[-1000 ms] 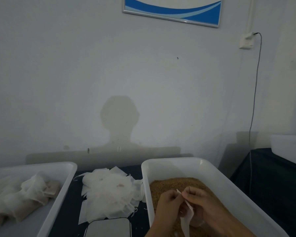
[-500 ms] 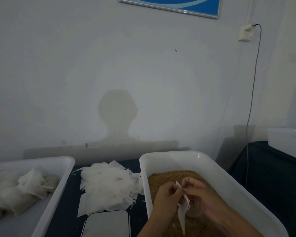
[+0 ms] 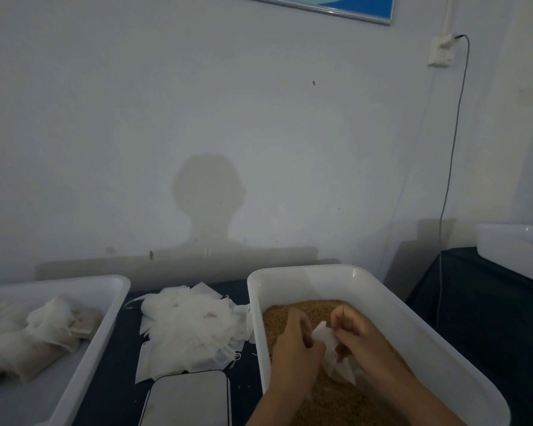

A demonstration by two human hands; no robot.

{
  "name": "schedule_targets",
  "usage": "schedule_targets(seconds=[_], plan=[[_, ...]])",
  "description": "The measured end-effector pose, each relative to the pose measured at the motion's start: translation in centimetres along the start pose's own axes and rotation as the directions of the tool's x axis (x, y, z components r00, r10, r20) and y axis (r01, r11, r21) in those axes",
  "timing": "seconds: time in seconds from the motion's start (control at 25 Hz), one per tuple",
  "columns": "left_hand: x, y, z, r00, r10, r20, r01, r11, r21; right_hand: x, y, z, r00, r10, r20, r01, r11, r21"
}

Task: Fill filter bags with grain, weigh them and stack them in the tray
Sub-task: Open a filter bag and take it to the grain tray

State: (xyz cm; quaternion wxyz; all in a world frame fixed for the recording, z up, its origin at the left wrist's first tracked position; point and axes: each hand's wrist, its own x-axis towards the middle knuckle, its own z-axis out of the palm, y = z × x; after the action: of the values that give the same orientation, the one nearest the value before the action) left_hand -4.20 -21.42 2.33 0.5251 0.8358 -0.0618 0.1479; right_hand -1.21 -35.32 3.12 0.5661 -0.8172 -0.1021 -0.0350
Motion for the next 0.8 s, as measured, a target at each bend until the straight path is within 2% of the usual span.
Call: schedule_targets(seconds=[0.2, 0.32, 0.4, 0.44, 0.48, 0.56, 0.64, 0.8], plan=[[-0.1, 0.2, 0.2, 0.997, 0.055, 0.056, -0.064, 0.979, 0.195, -0.1, 0.1, -0.1, 0.999, 0.015, 0.029, -0.014, 1.0, -0.023], [-0.3, -0.1, 0.5, 0.998, 0.062, 0.029, -0.068, 0.957, 0.283, -0.3, -0.1, -0.1, 0.997, 0.07, -0.039, -0.07, 0.998, -0.006], [-0.1, -0.3, 0.6, 0.999, 0.042, 0.021, -0.047, 0.948, 0.315, -0.2, 0.3, -0.7, 0.985, 0.126, -0.115, -0.144, 0.975, -0.167], [-0.1, -0.4, 0.5, 0.999, 0.032, 0.024, -0.038, 0.945, 0.324, -0.1, 0.5, -1.4, 0.983, 0.15, -0.108, -0.179, 0.914, -0.364], [-0.2, -0.5, 0.5, 0.999, 0.031, 0.025, -0.037, 0.944, 0.329, -0.3, 0.7, -2.0, 0.979, 0.194, -0.061, -0.194, 0.806, -0.559], [-0.2, -0.3, 0.5, 0.999, 0.049, 0.016, -0.051, 0.938, 0.343, -0.7, 1.0, -2.4, 0.938, 0.345, 0.034, -0.185, 0.58, -0.793], [-0.4, 0.0, 0.3, 0.997, 0.082, -0.006, -0.074, 0.93, 0.361, -0.8, 1.3, -2.4, 0.903, 0.428, 0.03, -0.176, 0.435, -0.883], [-0.6, 0.6, -0.1, 0.979, 0.191, -0.075, -0.149, 0.912, 0.383, -0.8, 1.3, -2.3, 0.908, 0.418, 0.043, -0.099, 0.314, -0.944]])
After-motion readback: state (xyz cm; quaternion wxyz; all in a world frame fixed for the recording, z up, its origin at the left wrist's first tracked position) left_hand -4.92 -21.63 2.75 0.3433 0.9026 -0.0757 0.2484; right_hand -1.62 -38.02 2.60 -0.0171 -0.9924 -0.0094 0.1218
